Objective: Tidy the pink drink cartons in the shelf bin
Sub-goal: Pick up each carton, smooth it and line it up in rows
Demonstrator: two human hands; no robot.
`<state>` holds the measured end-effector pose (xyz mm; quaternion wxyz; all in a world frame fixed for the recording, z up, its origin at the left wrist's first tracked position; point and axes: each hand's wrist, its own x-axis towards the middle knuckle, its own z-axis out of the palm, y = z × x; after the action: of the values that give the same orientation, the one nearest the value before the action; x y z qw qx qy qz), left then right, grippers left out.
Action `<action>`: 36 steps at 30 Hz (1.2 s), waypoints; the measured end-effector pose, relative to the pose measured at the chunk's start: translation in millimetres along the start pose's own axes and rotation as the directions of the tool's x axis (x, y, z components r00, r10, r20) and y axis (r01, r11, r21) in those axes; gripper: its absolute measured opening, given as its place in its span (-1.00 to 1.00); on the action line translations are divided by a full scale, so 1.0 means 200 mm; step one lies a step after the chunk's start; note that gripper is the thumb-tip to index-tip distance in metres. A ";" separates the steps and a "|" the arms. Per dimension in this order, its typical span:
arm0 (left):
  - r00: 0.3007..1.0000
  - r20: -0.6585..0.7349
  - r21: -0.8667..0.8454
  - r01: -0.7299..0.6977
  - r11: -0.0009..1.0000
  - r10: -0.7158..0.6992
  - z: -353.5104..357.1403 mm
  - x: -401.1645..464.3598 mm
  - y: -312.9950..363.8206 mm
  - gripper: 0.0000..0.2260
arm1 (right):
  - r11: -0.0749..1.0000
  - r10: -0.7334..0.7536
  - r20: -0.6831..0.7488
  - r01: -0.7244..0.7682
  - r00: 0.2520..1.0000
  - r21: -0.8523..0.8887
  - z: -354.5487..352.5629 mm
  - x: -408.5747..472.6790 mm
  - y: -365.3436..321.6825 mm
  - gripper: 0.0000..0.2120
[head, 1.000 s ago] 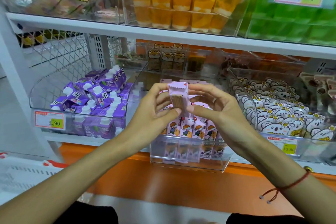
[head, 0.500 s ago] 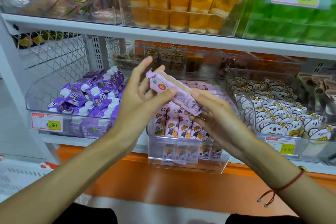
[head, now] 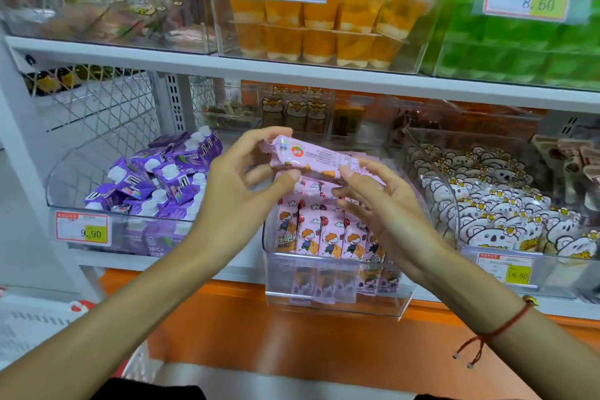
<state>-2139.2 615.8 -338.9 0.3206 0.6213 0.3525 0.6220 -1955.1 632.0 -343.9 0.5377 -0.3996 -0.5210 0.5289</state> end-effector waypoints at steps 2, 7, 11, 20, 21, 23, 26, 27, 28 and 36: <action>0.994 -0.082 0.079 -0.062 0.995 0.069 -0.04 0.06 -0.01 -0.64 | 0.961 -0.034 -0.022 0.026 0.999 -0.274 -0.02 0.08 0.00 -0.66; 0.973 -0.213 0.191 -0.050 0.980 0.091 -0.11 0.26 -0.09 -0.68 | 0.518 -0.143 0.165 0.215 0.976 -0.828 -0.08 0.39 0.05 -0.66; 0.985 -0.170 0.277 0.036 0.960 0.013 -0.09 0.41 -0.21 -0.73 | 0.283 0.010 0.287 0.273 0.958 -0.919 -0.04 0.62 0.11 -0.60; 0.997 0.039 0.645 0.021 0.764 -0.061 0.01 0.71 -0.39 -0.55 | -0.074 0.167 0.190 0.204 0.968 -0.976 0.00 0.82 0.20 -0.53; 0.996 0.071 0.676 -0.011 0.737 -0.051 0.01 0.73 -0.40 -0.55 | -0.066 0.172 0.188 0.202 0.967 -0.977 -0.01 0.81 0.20 -0.53; 0.988 0.146 0.731 -0.078 0.678 -0.044 0.03 0.77 -0.42 -0.56 | -0.048 0.188 0.182 0.194 0.965 -0.980 -0.01 0.80 0.19 -0.53; 0.967 0.236 0.806 -0.143 0.575 -0.090 0.05 0.82 -0.44 -0.57 | -0.034 0.207 0.171 0.182 0.963 -0.983 -0.01 0.78 0.18 -0.54; 0.959 0.259 0.831 -0.161 0.533 -0.114 0.07 0.83 -0.44 -0.57 | -0.035 0.216 0.164 0.176 0.962 -0.984 0.00 0.78 0.17 -0.53; 0.950 0.279 0.852 -0.178 0.492 -0.139 0.08 0.84 -0.45 -0.57 | -0.035 0.228 0.157 0.169 0.961 -0.985 0.01 0.76 0.15 -0.52; 0.935 0.248 0.918 -0.143 0.369 -0.253 0.22 0.91 -0.46 -0.60 | 0.162 0.136 0.274 0.252 0.952 -0.954 -0.04 0.29 0.07 -0.50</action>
<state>-2103.1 819.5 -317.3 -0.0059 0.7799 0.5980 0.1846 -1956.3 691.5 -350.8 0.0859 -0.5467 -0.8272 0.0975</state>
